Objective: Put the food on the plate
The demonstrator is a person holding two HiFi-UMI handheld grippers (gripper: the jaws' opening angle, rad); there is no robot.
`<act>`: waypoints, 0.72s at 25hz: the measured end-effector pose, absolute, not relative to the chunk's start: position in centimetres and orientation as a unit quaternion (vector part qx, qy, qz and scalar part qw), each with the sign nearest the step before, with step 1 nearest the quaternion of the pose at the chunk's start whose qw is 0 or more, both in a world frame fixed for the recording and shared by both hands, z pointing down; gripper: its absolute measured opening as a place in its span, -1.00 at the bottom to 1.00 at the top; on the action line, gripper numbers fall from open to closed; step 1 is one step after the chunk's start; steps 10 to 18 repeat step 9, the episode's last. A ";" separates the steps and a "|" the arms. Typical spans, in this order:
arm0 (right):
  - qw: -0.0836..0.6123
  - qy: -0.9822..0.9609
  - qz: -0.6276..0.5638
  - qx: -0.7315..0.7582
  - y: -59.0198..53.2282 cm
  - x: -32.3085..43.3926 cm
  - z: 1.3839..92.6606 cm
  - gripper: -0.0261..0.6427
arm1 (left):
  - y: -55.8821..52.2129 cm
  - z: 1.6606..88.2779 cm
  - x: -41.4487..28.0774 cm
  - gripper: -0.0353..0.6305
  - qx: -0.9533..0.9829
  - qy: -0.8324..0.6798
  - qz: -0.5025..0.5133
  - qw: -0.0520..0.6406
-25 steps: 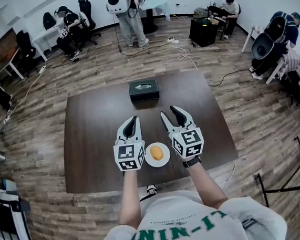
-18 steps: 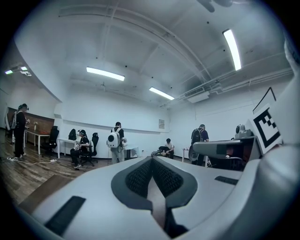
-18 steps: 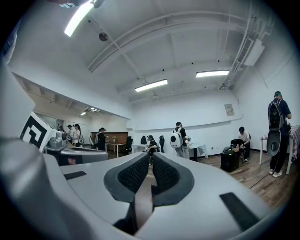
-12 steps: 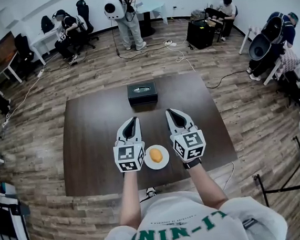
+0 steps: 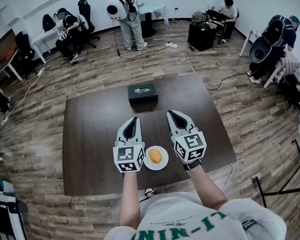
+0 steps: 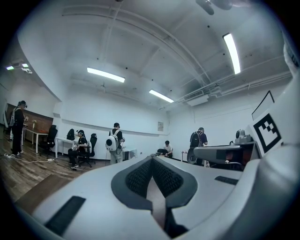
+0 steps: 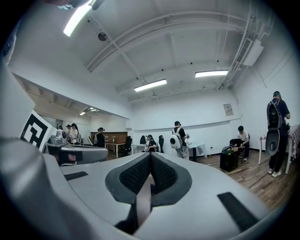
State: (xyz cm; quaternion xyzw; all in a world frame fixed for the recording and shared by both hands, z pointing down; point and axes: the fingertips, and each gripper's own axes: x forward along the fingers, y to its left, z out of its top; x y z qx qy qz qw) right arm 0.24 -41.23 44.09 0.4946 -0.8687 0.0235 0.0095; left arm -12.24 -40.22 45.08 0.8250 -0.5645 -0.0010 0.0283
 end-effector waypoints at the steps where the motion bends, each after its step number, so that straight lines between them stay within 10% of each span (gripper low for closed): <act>1: 0.009 -0.869 0.024 0.494 -41.2 0.1 44.2 -0.87 | -40.2 45.2 -12.4 -0.86 0.824 -0.565 -0.002 0.030; 18: 0.008 -0.870 0.031 0.492 -40.7 -0.3 44.8 -0.88 | -38.9 44.7 -12.3 -0.86 0.847 -0.529 -0.032 0.033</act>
